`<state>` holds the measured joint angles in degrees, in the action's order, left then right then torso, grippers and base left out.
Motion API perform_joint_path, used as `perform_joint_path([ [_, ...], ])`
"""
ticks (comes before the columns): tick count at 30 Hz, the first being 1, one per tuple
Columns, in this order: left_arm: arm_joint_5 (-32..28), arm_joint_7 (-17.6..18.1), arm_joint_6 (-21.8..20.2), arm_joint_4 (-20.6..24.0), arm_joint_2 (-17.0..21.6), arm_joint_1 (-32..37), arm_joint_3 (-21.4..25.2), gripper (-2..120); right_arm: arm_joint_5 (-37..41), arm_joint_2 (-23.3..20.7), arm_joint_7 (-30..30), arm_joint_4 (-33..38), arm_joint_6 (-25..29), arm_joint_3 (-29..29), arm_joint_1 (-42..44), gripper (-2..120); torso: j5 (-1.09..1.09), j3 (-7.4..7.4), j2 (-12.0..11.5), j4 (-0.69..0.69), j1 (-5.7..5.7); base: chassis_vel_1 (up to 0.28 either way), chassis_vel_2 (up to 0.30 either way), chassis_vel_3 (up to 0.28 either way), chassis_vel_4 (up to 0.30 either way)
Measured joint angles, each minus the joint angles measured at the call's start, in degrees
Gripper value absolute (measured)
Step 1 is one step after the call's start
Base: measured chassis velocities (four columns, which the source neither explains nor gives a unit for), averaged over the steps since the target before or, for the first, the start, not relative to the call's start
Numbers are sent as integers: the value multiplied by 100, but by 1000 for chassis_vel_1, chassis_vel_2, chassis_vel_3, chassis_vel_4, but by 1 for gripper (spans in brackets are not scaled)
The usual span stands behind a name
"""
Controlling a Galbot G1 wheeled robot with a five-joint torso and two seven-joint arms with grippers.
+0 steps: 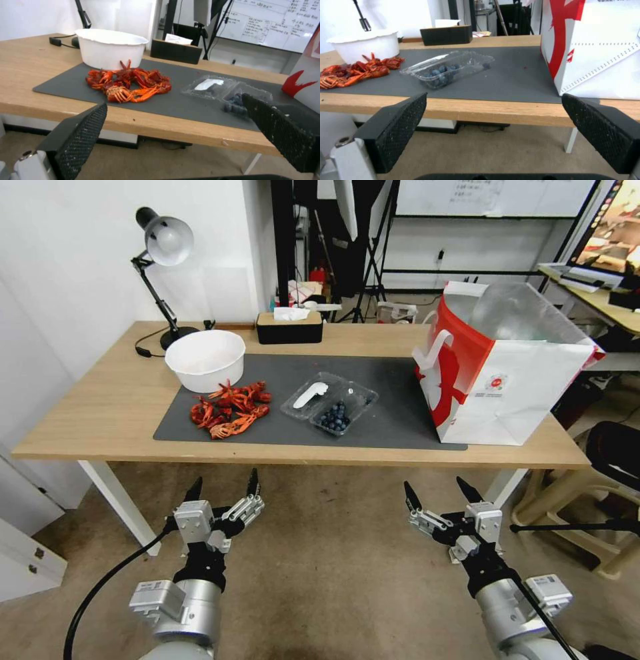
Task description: Close the takeout container lid, then place the container into the takeout bag.
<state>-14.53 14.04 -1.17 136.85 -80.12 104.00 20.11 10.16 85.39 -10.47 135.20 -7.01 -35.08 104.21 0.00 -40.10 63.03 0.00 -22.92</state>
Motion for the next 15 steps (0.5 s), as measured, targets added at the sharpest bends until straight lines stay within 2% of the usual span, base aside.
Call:
perform_joint_path([
  [15, -35, -232, -72, -36, 99, -9, 76, 100, -48, -15, -171, -3, -53, -16, -75, 100, 0, 0, 0, 0, 0, 0, 0, 0, 0],
])
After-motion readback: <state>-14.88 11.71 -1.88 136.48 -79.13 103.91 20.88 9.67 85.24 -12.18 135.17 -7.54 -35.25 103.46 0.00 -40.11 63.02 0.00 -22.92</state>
